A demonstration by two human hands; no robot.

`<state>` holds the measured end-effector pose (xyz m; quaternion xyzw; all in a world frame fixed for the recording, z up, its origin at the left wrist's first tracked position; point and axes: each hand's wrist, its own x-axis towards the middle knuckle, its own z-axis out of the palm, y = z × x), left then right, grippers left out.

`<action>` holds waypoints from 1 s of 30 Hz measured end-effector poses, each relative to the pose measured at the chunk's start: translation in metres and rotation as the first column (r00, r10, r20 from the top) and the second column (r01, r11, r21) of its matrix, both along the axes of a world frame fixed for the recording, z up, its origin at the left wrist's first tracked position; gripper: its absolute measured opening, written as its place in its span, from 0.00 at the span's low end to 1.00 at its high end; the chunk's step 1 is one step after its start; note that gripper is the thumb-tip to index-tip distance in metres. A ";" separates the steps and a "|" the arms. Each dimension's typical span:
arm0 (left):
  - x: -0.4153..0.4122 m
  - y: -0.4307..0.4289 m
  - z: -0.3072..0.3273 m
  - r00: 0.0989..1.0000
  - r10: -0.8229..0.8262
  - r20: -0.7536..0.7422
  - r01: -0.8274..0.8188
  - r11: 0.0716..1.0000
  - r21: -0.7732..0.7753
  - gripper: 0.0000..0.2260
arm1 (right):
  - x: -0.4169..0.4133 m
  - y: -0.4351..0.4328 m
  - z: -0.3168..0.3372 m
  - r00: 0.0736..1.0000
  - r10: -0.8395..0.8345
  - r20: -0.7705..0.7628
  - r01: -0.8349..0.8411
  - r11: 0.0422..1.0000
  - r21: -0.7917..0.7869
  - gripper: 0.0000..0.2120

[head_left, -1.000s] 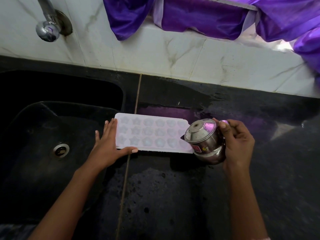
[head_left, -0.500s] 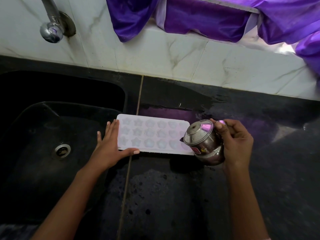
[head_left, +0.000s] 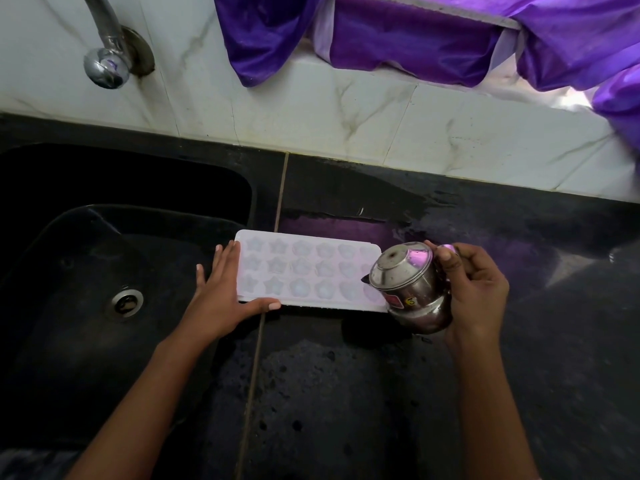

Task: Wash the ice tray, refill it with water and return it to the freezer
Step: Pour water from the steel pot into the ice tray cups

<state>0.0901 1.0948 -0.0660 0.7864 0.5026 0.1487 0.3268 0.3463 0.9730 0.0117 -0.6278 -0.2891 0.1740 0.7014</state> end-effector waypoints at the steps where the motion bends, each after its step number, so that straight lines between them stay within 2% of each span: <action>1: 0.000 0.000 0.000 1.000 0.000 -0.001 0.000 1.000 0.001 0.51 | 0.000 0.000 0.000 1.000 -0.003 -0.014 0.003 1.000 0.007 0.06; 11: 0.000 0.000 0.000 1.000 -0.001 -0.004 0.001 1.000 -0.010 0.51 | -0.007 0.007 0.007 1.000 0.020 0.004 -0.020 1.000 0.022 0.07; 20: 0.000 0.000 -0.001 1.000 0.004 -0.018 -0.004 1.000 -0.003 0.52 | -0.018 0.016 0.009 0.987 0.117 0.110 -0.114 0.993 -0.037 0.08; 30: 0.000 -0.001 0.001 1.000 0.002 -0.017 -0.003 1.000 -0.006 0.51 | -0.022 0.021 0.011 0.980 0.146 0.137 -0.142 0.989 -0.039 0.09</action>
